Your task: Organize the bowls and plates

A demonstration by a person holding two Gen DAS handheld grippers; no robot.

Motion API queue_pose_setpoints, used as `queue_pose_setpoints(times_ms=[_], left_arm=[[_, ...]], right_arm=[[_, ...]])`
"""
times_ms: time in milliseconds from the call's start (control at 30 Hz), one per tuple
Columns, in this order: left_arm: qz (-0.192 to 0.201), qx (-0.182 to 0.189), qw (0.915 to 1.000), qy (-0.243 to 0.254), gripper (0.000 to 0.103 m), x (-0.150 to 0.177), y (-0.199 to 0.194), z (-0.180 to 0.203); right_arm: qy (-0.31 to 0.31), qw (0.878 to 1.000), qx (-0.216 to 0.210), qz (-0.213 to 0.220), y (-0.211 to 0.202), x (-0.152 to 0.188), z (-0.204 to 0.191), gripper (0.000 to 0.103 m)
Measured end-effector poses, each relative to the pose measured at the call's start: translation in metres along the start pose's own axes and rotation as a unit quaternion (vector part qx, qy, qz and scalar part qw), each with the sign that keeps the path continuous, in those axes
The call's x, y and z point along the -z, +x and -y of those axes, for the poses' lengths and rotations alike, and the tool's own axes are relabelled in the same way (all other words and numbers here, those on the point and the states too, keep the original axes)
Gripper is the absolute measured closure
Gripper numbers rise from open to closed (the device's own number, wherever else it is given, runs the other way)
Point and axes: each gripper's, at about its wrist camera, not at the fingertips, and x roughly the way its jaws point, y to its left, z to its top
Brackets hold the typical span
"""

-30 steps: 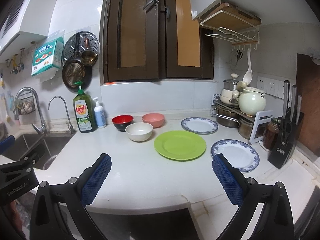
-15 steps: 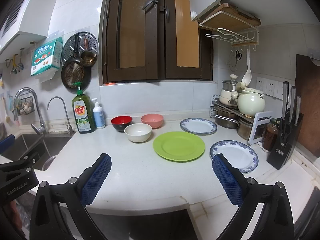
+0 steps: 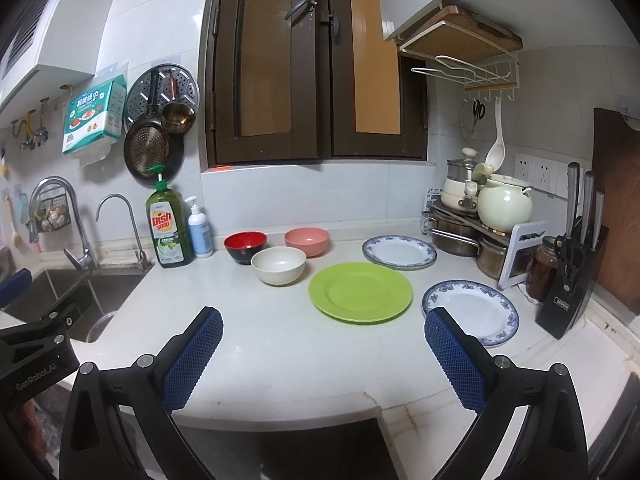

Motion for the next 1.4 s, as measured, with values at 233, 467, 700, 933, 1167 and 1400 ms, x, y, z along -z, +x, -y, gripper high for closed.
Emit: queue_pose_setpoints(times_ms=[233,467,700,933,1167,1400], left_arm=[[0.000,0.001,1.0000,-0.001,0.000,0.001,0.000,-0.001],[-0.002,0.000,1.0000,-0.003,0.000,0.003,0.001,-0.005],[-0.006,0.004,1.0000,-0.001,0.000,0.004,0.009,-0.010],[-0.008,0.025,0.9996,0.007,0.000,0.005,0.028,-0.012],[-0.006,0.047,0.9987,0.019,0.000,-0.006,0.056,-0.002],[0.000,0.066,0.9976,0.022,0.000,-0.025,0.102,0.023]], right_arm=[[-0.001,1.000,-0.001,-0.001,0.000,0.001,-0.002,0.001],[-0.002,1.000,-0.003,-0.004,-0.001,0.001,-0.005,0.001],[-0.003,1.000,0.001,-0.007,0.002,0.001,-0.008,0.001],[0.012,1.000,0.013,-0.014,0.014,0.001,-0.012,0.001],[0.022,0.999,0.030,-0.021,0.034,-0.003,-0.010,0.001],[0.024,0.998,0.053,-0.023,0.074,-0.016,0.006,0.001]])
